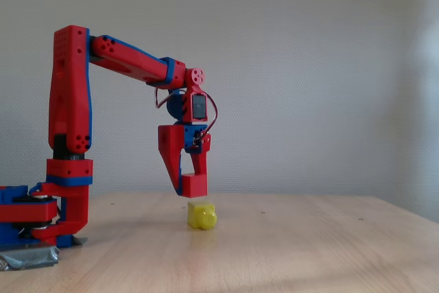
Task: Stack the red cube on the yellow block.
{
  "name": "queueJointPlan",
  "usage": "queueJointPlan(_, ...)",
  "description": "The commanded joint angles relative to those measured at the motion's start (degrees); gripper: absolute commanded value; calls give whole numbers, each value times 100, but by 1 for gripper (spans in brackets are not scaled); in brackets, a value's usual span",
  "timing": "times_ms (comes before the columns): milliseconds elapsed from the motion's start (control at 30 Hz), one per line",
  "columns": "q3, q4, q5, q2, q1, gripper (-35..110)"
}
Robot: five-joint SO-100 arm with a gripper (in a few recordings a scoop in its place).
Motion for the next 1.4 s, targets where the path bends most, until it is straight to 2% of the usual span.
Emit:
queueJointPlan(0, -220, -123, 53, 105, -193, 12)
queueJointPlan(700, -176, -519, 308, -114, -167, 14)
queueJointPlan(900, -105, -562, 360, -97, -176, 24)
queueJointPlan(1067, -123, -422, 448, -79, -176, 29)
queueJointPlan(1367, -562, 492, 571, 70, -132, 29)
